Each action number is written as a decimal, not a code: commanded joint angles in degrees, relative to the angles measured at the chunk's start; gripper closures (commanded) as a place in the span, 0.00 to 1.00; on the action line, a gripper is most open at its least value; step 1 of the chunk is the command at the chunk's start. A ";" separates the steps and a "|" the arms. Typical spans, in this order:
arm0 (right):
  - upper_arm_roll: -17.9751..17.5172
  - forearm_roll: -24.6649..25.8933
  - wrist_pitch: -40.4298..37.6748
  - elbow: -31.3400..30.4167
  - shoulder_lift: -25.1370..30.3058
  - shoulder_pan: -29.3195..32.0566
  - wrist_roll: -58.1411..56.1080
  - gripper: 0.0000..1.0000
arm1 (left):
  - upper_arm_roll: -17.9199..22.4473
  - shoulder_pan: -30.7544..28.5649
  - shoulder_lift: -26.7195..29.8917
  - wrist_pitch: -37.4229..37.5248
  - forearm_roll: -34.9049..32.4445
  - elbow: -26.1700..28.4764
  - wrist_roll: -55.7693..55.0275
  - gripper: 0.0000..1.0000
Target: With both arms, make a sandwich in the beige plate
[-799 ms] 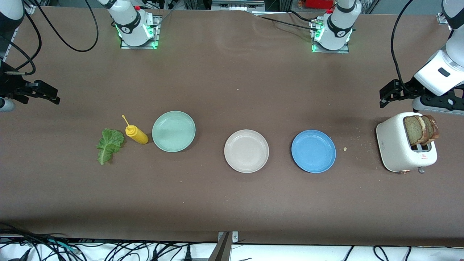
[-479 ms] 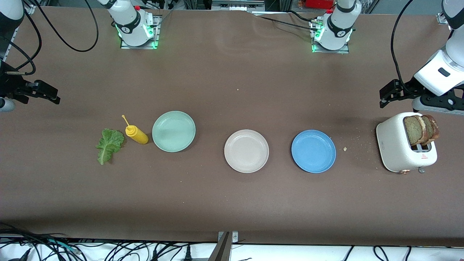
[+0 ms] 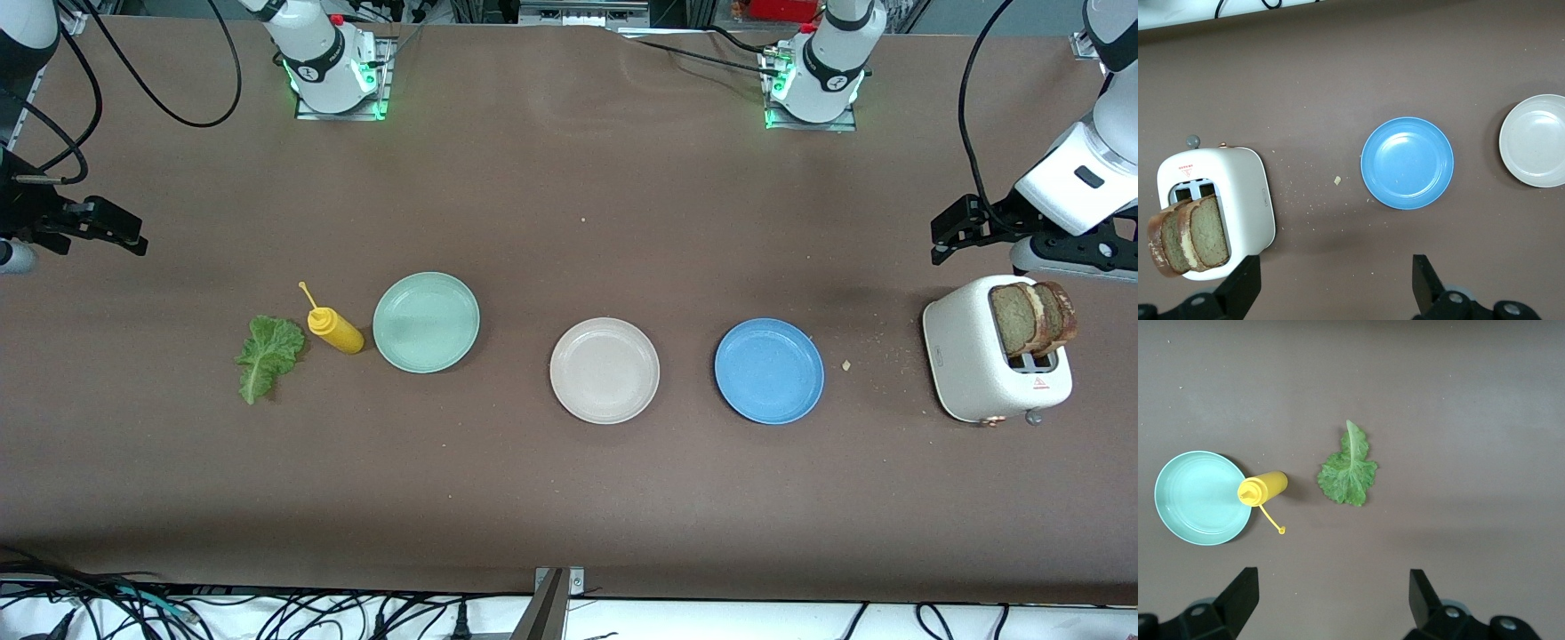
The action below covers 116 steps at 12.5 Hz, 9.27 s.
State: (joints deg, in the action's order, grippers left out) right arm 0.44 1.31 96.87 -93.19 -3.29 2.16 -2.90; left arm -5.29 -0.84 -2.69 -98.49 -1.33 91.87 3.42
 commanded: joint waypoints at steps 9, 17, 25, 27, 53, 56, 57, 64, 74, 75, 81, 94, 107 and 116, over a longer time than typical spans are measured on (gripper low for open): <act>-0.09 0.27 -0.63 0.37 0.04 0.21 -0.43 0.00 | 0.28 0.05 0.84 0.67 1.42 0.32 -0.08 0.00; -0.09 0.53 -0.72 0.29 0.13 0.21 -0.44 0.00 | 0.28 0.05 0.75 0.67 1.41 0.32 -0.08 0.00; -0.09 0.45 -0.72 0.29 0.04 0.21 -0.35 0.00 | 0.28 0.05 0.75 0.58 1.41 0.32 -0.08 0.00; -0.09 0.53 -0.72 0.20 0.13 0.21 -0.35 0.00 | 0.28 0.05 0.67 0.58 1.33 0.32 -0.08 0.00; -0.18 0.53 -0.63 0.20 0.04 0.21 -0.35 0.00 | 0.28 0.14 0.58 0.58 1.06 0.32 -0.17 0.00; -0.09 0.53 -0.63 0.20 0.04 0.21 -0.35 0.00 | 0.28 0.14 0.58 0.58 0.98 0.32 -0.17 0.00; -0.18 0.53 -0.63 0.20 0.04 0.21 -0.35 0.00 | 0.28 0.14 0.58 0.58 0.98 0.32 -0.08 0.00; -0.18 0.53 -0.54 0.20 0.04 0.21 -0.35 0.00 | 0.89 -0.47 0.58 0.58 0.71 0.32 0.63 0.00; -0.18 0.53 -0.37 0.20 -0.05 0.21 -0.35 0.00 | 0.89 -15.94 -9.34 -8.29 -5.62 0.50 3.52 0.00; -0.18 0.53 -0.46 0.20 -0.05 0.21 -0.35 0.00 | 0.89 -16.55 -10.40 -9.43 -5.88 0.59 3.44 0.00; -0.18 0.27 -0.28 0.20 -0.13 0.12 -0.26 0.00 | 0.28 -18.58 -13.75 -15.41 -2.54 5.14 3.35 0.00; -0.18 0.27 -0.02 0.20 -0.22 0.03 0.26 0.00 | 0.19 -21.39 -8.39 -22.98 -2.63 20.10 5.90 1.00; -0.18 0.27 -0.02 0.20 -0.22 -0.06 0.35 0.00 | -0.60 -21.30 -6.01 -19.99 -2.72 18.08 4.50 1.00; -0.27 0.36 0.16 0.20 -0.31 -0.14 0.27 0.00 | -2.09 -21.04 -4.87 -16.06 -2.72 15.11 3.88 1.00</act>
State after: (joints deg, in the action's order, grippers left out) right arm 0.32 1.31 96.89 -93.27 -3.51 2.07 -2.89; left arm -6.10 -21.84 -8.72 -118.32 -5.01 109.57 7.40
